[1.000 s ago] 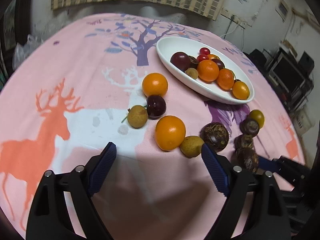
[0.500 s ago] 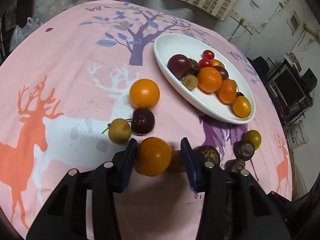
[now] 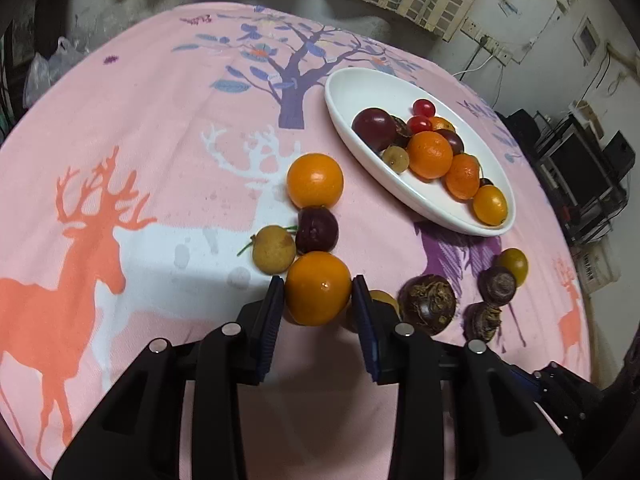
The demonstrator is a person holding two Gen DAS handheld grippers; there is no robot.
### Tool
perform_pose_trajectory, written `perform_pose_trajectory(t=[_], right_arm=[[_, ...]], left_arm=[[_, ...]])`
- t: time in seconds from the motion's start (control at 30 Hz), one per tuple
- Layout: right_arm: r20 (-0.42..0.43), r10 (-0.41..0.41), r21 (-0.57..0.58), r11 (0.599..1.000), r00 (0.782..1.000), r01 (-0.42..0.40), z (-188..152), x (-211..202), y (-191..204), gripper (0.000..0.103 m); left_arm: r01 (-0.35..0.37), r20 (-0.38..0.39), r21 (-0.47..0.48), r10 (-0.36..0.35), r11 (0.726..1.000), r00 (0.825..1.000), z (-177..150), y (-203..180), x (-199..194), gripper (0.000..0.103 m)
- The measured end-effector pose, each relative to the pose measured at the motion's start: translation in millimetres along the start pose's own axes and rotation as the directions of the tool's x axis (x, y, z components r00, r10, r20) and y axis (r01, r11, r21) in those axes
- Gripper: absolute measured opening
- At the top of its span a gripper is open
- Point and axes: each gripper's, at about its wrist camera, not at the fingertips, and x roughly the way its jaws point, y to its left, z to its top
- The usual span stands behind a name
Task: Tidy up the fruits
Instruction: 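Carry both fruits over the white plate and release them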
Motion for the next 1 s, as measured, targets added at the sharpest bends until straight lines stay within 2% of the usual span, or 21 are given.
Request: perform_pose_trajectory(t=[0.17,0.23,0.33,0.37,0.5,0.63,0.73,0.87,1.0], right_arm=[[-0.001,0.0,0.0,1.0,1.0,0.0,0,1,0,0.043],[0.0,0.001,-0.002,1.0,1.0,-0.001,0,0,0,0.043],[0.006,-0.004,-0.001,1.0,1.0,0.004,0,-1,-1,0.043],[0.008,-0.003,0.001,1.0,1.0,0.003,0,-1,-1,0.043],[0.037,-0.002,0.0,1.0,0.999,0.002,1,-8,-1,0.043],[0.137,0.009,0.036,0.999,0.99,-0.014,8,-30,-11,0.043],[0.203,-0.013,0.081,0.997,0.979,-0.004,16,-46,-22,0.043],[0.254,-0.052,0.126,0.992,0.966,0.021,37,-58,-43,0.043],[0.25,-0.102,0.115,0.991,0.963,0.075,68,-46,-65,0.043]], left_arm=[[-0.073,0.034,0.04,0.072,0.997,0.997,1,-10,7,0.035],[-0.09,0.003,0.054,0.09,0.994,0.996,0,-11,14,0.034],[-0.154,0.044,0.16,0.149,0.975,0.988,-7,-22,14,0.034],[-0.156,0.045,0.159,0.15,0.975,0.988,-8,-22,13,0.034],[-0.087,0.031,0.101,0.085,0.991,0.996,-9,-15,0,0.033],[-0.069,0.103,0.16,0.052,0.985,0.993,-7,-30,-30,0.033],[-0.04,0.133,0.188,0.015,0.981,0.991,6,-45,-47,0.033],[-0.039,0.16,0.214,0.004,0.976,0.987,27,-64,-48,0.033],[-0.035,0.156,0.208,0.002,0.977,0.988,51,-80,-27,0.033]])
